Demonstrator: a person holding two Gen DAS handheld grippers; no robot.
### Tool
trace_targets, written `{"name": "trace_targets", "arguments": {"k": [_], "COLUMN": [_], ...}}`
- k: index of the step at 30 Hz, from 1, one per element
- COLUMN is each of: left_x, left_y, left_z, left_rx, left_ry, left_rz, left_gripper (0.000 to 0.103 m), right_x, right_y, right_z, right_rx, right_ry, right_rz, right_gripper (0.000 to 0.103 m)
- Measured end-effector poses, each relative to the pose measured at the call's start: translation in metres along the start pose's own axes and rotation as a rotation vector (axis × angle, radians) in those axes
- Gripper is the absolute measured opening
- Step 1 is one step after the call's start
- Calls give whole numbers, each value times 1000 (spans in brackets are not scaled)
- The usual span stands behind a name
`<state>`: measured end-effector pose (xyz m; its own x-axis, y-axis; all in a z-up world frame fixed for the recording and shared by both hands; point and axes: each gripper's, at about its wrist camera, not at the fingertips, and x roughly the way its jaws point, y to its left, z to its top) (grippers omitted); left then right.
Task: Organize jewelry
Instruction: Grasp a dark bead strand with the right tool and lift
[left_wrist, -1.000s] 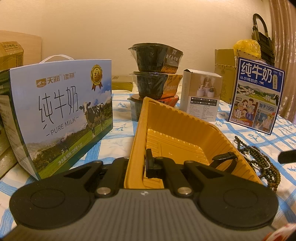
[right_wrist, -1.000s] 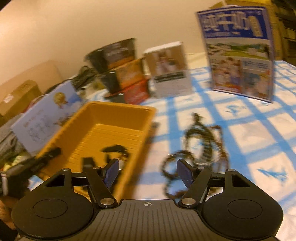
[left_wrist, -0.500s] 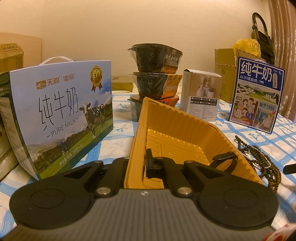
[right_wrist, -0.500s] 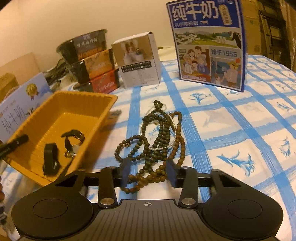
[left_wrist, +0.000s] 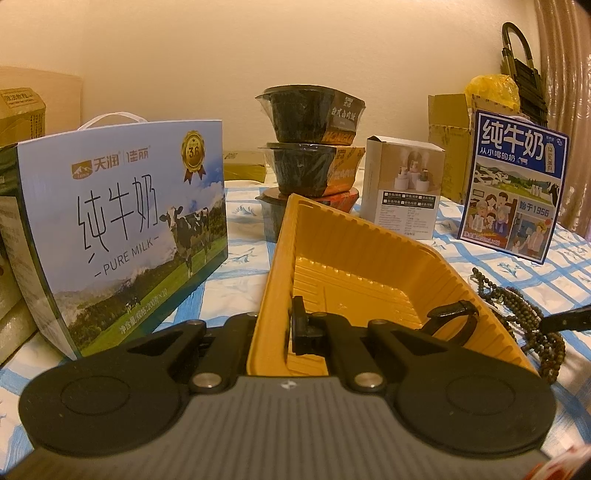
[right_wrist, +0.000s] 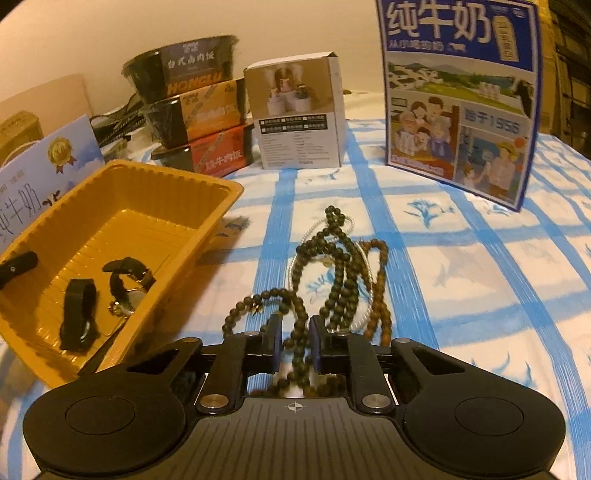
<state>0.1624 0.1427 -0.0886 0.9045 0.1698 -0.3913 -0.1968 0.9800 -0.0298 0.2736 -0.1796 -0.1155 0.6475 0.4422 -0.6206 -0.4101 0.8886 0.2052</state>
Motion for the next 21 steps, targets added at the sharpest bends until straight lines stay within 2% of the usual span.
{"name": "trace_targets", "arguments": {"k": [9, 11, 16, 21], "left_x": [2, 2, 2, 1], "left_y": [4, 4, 5, 4], "left_z": [3, 2, 1, 1], "left_rx": [-5, -4, -8, -8], "left_ry": [0, -1, 0, -1], "left_rz": [2, 3, 5, 5], "left_gripper": [5, 6, 6, 5], "right_x": [34, 36, 26, -1], "right_y": [-2, -3, -3, -3], "right_z": [9, 8, 9, 19], "right_rx": [-18, -19, -23, 32], "right_ry": [32, 23, -7, -76], "right_rz": [-8, -4, 6, 51], "right_gripper": [16, 7, 7, 7]}}
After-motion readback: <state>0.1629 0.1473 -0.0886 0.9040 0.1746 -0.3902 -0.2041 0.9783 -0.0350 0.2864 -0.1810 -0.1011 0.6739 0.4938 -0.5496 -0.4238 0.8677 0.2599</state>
